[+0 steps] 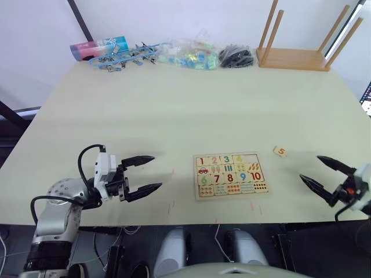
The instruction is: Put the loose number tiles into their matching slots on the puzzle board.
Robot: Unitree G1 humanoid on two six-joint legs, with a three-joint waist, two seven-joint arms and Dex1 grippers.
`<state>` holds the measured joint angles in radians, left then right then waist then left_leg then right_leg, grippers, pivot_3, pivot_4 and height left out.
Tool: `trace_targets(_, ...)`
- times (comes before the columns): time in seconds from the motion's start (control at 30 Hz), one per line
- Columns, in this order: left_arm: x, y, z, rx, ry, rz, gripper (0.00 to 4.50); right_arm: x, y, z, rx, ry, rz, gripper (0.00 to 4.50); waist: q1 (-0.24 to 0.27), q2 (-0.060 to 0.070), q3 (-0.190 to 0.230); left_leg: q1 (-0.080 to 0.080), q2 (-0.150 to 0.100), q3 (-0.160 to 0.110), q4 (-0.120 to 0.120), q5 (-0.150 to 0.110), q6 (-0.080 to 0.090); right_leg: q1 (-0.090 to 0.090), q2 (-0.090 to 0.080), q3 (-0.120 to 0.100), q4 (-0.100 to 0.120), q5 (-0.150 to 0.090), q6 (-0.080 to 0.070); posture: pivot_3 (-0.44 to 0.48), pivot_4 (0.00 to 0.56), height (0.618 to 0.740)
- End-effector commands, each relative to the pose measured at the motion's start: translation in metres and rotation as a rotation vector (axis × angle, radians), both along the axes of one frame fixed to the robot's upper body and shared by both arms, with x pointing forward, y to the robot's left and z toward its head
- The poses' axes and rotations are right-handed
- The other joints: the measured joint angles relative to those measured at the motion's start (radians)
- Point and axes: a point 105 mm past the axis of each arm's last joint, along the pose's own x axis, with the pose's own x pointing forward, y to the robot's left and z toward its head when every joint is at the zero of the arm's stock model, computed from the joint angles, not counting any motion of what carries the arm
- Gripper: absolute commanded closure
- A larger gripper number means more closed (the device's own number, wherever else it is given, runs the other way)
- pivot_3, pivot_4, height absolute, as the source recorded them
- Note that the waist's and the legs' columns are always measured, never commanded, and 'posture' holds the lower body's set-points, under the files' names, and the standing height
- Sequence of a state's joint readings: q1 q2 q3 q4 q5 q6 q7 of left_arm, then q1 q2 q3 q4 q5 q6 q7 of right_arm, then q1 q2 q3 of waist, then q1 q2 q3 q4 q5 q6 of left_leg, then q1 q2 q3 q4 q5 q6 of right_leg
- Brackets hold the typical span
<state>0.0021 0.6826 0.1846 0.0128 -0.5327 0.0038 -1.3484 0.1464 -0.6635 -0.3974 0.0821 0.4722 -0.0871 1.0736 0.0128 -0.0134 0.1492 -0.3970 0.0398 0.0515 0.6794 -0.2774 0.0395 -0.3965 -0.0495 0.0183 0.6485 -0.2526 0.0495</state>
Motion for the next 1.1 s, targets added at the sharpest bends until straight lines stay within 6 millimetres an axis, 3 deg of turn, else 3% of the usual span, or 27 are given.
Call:
trace_targets(0.03, 0.000, -0.003, 0.007, 0.022, -0.038, -0.043, 0.00, 0.016, 0.000, 0.002, -0.050, 0.033, 0.004, 0.03, 0.000, 0.000, 0.000, 0.000, 0.000, 0.000, 0.000, 0.000, 0.000, 0.000, 0.000, 0.000, 0.000, 0.000, 0.000, 0.000, 0.150, 0.737)
trace_targets(0.37, 0.000, -0.008, 0.010, 0.025, -0.051, -0.107, 0.00, 0.058, 0.016, -0.001, -0.171, 0.195, 0.078, 0.03, -0.001, 0.000, 0.000, 0.000, 0.000, 0.000, 0.000, 0.000, 0.000, 0.000, 0.000, 0.000, 0.000, 0.001, 0.002, 0.000, 0.150, 0.737)
trace_targets(0.6, 0.000, -0.011, 0.012, 0.018, -0.053, -0.129, 0.00, 0.073, 0.015, -0.006, -0.246, 0.278, 0.111, 0.03, -0.002, 0.000, 0.000, -0.001, -0.001, 0.000, 0.000, 0.000, 0.000, 0.000, 0.000, 0.000, 0.000, 0.001, 0.002, 0.000, 0.150, 0.737)
trace_targets(0.97, 0.003, -0.013, 0.013, 0.010, -0.062, -0.136, 0.00, 0.079, 0.022, -0.011, -0.283, 0.288, 0.144, 0.03, -0.002, 0.000, 0.000, -0.001, 0.000, 0.000, 0.000, 0.000, 0.000, 0.000, 0.001, 0.000, 0.000, 0.002, 0.003, 0.000, 0.150, 0.737)
trace_targets(1.1, 0.003, -0.014, 0.013, 0.009, -0.064, -0.136, 0.00, 0.078, 0.020, -0.015, -0.305, 0.285, 0.147, 1.20, -0.003, 0.000, 0.000, 0.000, 0.000, 0.000, 0.000, 0.000, 0.000, 0.000, 0.001, 0.000, 0.000, 0.002, 0.003, 0.000, 0.150, 0.737)
